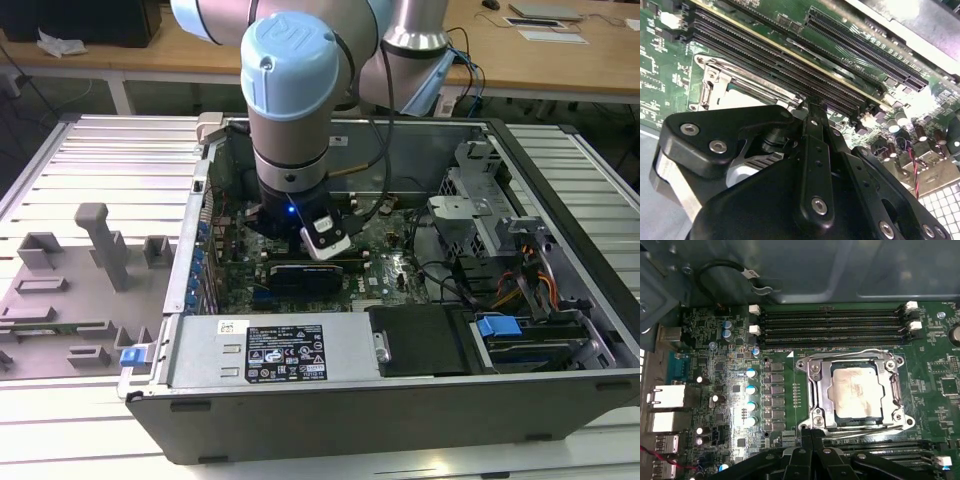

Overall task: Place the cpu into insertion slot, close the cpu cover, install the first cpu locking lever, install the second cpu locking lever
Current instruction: 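Install the second cpu locking lever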

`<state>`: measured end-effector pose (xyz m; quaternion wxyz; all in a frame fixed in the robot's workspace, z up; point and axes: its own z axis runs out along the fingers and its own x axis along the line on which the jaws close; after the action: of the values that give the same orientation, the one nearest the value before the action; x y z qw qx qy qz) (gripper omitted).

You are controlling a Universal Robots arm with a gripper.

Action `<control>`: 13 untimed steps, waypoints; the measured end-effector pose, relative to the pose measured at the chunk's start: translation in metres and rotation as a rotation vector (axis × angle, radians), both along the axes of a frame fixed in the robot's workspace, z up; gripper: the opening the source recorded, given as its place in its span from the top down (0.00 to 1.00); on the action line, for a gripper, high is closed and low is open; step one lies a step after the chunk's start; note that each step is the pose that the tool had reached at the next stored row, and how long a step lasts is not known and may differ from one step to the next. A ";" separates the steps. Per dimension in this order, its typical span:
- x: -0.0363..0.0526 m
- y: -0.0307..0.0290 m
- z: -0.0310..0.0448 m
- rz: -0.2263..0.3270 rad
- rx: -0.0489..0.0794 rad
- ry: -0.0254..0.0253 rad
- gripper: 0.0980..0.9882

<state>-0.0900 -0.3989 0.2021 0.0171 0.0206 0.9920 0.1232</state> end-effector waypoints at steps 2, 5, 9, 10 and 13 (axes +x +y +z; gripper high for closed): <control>-0.0014 0.0000 -0.0015 0.000 0.002 0.0002 0.99; -0.0018 0.0009 -0.0025 0.000 0.005 0.0000 0.99; -0.0019 0.0061 -0.0029 0.000 0.006 0.0000 0.99; -0.0019 0.0076 -0.0033 0.000 0.006 -0.0001 0.99; -0.0019 0.0079 -0.0043 0.000 0.006 0.0001 0.99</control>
<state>-0.0919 -0.3910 0.1977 0.0170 0.0207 0.9917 0.1259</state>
